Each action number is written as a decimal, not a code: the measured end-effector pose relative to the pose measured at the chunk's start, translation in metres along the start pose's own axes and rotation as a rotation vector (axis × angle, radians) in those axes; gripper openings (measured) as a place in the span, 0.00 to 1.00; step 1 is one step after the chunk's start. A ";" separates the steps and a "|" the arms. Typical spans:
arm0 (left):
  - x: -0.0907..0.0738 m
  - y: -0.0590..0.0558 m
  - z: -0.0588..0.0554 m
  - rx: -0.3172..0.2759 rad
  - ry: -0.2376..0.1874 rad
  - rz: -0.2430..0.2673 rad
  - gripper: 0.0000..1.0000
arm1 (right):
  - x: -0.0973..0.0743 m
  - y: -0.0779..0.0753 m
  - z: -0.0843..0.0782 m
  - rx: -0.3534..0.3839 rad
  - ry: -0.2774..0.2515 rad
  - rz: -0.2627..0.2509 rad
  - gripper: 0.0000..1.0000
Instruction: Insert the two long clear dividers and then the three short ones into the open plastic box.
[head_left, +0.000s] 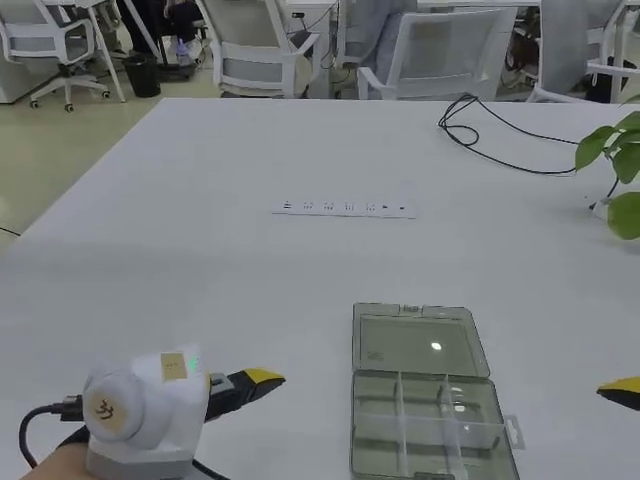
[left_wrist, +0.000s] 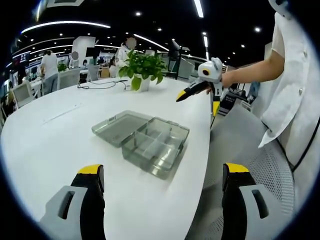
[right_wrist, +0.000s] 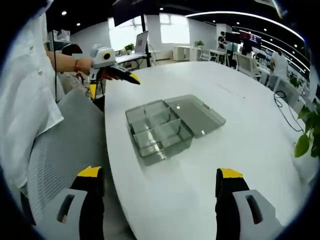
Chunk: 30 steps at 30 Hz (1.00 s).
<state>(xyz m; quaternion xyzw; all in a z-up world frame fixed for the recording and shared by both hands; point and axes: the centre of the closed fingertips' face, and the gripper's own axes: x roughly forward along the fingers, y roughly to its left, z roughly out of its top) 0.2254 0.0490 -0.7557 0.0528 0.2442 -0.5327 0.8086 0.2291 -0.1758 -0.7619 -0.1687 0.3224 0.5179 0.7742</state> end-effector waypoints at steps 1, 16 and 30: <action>-0.001 0.000 -0.001 -0.001 0.001 0.002 1.00 | -0.001 0.000 -0.003 0.010 0.003 -0.003 0.95; -0.005 0.002 -0.011 -0.003 0.028 0.009 1.00 | -0.004 -0.002 -0.014 0.036 0.009 -0.026 1.00; -0.002 0.000 -0.016 -0.003 0.044 -0.002 1.00 | -0.002 -0.002 -0.016 0.029 0.017 -0.020 1.00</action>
